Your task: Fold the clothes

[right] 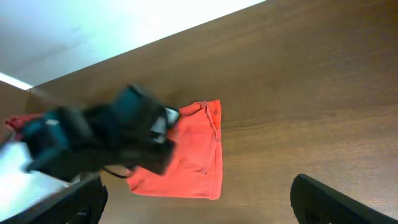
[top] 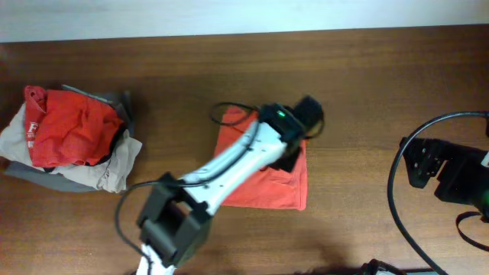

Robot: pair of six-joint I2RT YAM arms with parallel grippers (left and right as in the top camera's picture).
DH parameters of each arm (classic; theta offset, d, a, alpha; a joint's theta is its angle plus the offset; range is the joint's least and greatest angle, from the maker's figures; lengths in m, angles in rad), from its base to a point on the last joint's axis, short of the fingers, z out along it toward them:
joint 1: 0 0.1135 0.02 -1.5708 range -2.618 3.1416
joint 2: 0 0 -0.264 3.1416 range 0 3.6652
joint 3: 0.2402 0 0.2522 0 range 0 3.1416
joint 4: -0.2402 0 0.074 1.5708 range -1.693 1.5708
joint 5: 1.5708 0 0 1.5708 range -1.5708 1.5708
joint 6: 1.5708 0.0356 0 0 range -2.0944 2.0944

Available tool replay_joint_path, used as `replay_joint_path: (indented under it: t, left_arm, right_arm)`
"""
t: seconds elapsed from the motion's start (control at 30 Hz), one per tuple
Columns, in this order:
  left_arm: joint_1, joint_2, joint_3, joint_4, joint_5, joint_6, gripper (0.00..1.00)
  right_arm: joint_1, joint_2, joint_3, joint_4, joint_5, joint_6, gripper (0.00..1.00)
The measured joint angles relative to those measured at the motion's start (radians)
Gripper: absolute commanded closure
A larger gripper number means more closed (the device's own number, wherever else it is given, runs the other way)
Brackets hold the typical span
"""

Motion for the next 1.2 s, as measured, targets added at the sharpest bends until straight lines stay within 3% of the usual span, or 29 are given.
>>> replay_joint_path:
  t: [0.07,0.1,0.17,0.23,0.27,0.43,0.73,0.87,1.0,1.2]
  left_arm:
    - [-0.03,0.034,0.0,0.015,-0.001,-0.004,0.92]
    - [-0.045,0.048,0.0,0.021,-0.002,-0.005,0.84]
    - [-0.071,0.071,0.0,0.031,-0.004,-0.008,0.5]
    - [-0.095,0.081,0.0,0.047,-0.007,-0.01,0.36]
    - [-0.106,0.082,0.0,0.051,-0.008,-0.01,0.19]
    - [-0.143,0.085,0.046,0.028,-0.03,-0.001,0.19]
    - [-0.128,0.088,0.364,-0.173,-0.097,0.004,0.13]
    - [-0.101,0.087,0.401,-0.267,-0.123,0.007,0.13]
    - [-0.062,0.09,0.386,-0.268,-0.122,0.046,0.18]
    - [-0.045,0.141,0.347,-0.171,-0.11,0.185,0.07]
  right_arm:
    - [0.0,0.0,0.0,0.0,0.0,0.0,0.01]
    - [0.0,0.0,0.0,0.0,0.0,0.0,0.01]
    - [0.0,0.0,0.0,0.0,0.0,0.0,0.01]
    - [0.0,0.0,0.0,0.0,0.0,0.0,0.01]
    - [0.0,0.0,0.0,0.0,0.0,0.0,0.01]
    - [0.0,0.0,0.0,0.0,0.0,0.0,0.01]
    - [0.0,0.0,0.0,0.0,0.0,0.0,0.01]
    - [0.0,0.0,0.0,0.0,0.001,0.0,0.01]
    - [0.0,0.008,0.0,0.0,0.005,0.0,0.01]
    - [0.0,0.045,0.0,0.0,0.005,0.0,0.01]
